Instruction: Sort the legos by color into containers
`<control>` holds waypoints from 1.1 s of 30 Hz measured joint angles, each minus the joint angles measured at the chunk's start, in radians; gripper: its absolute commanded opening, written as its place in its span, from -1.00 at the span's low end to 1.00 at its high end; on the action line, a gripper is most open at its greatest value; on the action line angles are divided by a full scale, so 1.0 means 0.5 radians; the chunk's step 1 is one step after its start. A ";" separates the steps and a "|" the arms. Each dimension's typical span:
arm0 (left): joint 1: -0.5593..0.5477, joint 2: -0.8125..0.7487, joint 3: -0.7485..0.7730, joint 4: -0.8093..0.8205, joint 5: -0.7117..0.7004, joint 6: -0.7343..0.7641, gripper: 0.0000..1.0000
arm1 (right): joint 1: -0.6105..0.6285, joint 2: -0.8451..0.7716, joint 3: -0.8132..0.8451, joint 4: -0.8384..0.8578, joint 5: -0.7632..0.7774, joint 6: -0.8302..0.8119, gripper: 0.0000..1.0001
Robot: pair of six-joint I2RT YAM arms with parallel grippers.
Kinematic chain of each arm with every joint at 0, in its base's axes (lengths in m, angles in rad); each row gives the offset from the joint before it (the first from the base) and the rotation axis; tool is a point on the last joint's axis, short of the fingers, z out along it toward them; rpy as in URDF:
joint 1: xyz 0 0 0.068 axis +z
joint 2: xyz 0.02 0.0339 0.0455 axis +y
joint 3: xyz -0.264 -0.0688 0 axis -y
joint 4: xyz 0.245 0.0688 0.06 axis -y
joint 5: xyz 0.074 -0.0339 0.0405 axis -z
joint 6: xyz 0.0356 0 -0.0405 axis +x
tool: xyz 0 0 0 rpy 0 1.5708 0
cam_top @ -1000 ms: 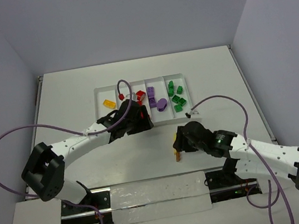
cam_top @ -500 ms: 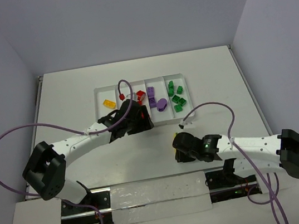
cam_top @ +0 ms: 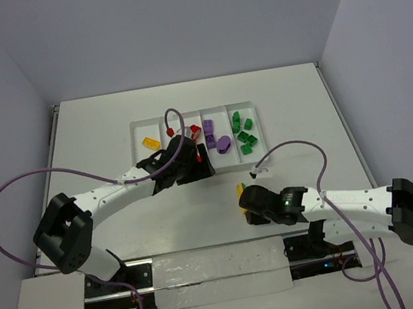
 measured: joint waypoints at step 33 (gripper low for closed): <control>-0.152 0.154 -0.399 1.016 0.782 -0.332 0.41 | 0.098 -0.254 0.131 -0.049 0.078 -0.055 -1.00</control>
